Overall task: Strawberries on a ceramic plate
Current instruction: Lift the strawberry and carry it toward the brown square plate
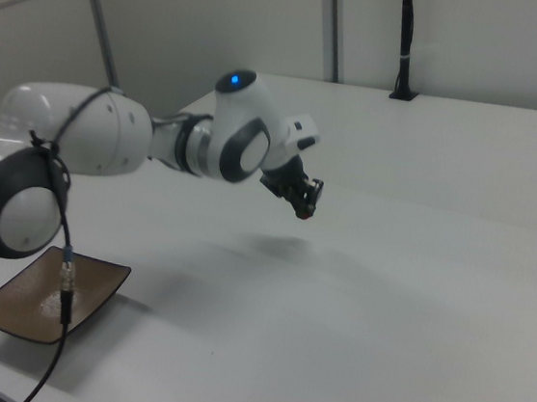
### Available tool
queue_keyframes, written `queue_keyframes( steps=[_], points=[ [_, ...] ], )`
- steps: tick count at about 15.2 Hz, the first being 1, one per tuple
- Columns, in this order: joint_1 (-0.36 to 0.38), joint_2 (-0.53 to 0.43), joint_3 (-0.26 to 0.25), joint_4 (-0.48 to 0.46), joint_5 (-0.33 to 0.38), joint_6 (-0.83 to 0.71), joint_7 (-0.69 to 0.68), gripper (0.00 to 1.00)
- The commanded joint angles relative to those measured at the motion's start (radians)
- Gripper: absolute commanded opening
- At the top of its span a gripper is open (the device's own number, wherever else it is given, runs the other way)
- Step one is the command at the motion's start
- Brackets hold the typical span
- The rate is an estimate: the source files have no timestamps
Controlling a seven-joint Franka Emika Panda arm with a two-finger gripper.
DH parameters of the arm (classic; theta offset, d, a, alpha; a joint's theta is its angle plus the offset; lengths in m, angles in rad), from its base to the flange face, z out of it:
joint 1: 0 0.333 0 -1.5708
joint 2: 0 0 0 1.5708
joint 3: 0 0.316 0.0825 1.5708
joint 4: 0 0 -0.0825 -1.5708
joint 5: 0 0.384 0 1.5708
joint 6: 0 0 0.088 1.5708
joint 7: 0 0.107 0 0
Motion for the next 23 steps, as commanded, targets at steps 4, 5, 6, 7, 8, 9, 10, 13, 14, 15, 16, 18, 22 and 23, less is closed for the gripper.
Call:
queue_keyframes(
  steps=[4, 5, 6, 7, 8, 9, 10, 13, 14, 15, 16, 18, 22, 23],
  points=[
    [0.02, -0.228, -0.001, -0.045, 0.005, -0.424, -0.013, 0.08],
    [0.021, -0.256, 0.001, -0.045, 0.008, -0.488, -0.024, 0.08],
    [0.026, -0.284, 0.001, -0.047, 0.017, -0.548, -0.042, 0.08],
    [0.034, -0.31, 0.001, -0.048, 0.035, -0.608, -0.064, 0.08],
    [0.035, -0.333, 0.001, -0.051, 0.054, -0.672, -0.085, 0.08],
    [0.035, -0.362, 0.001, -0.066, 0.075, -0.732, -0.104, 0.08],
    [0.037, -0.391, 0.001, -0.082, 0.087, -0.777, -0.121, 0.08],
    [0.054, -0.462, 0.001, -0.137, 0.094, -0.875, -0.15, 0.09],
    [0.069, -0.472, 0.001, -0.148, 0.094, -0.912, -0.152, 0.09],
    [0.086, -0.488, 0.001, -0.16, 0.095, -0.958, -0.152, 0.09],
    [0.115, -0.503, 0.001, -0.18, 0.104, -0.993, -0.15, 0.09],
    [0.153, -0.528, 0.001, -0.226, 0.107, -1.006, -0.141, 0.09],
    [0.198, -0.554, 0.042, -0.298, 0.13, -1.039, -0.123, 0.09],
    [0.198, -0.554, 0.062, -0.315, 0.137, -1.041, -0.109, 0.1]
  ],
)
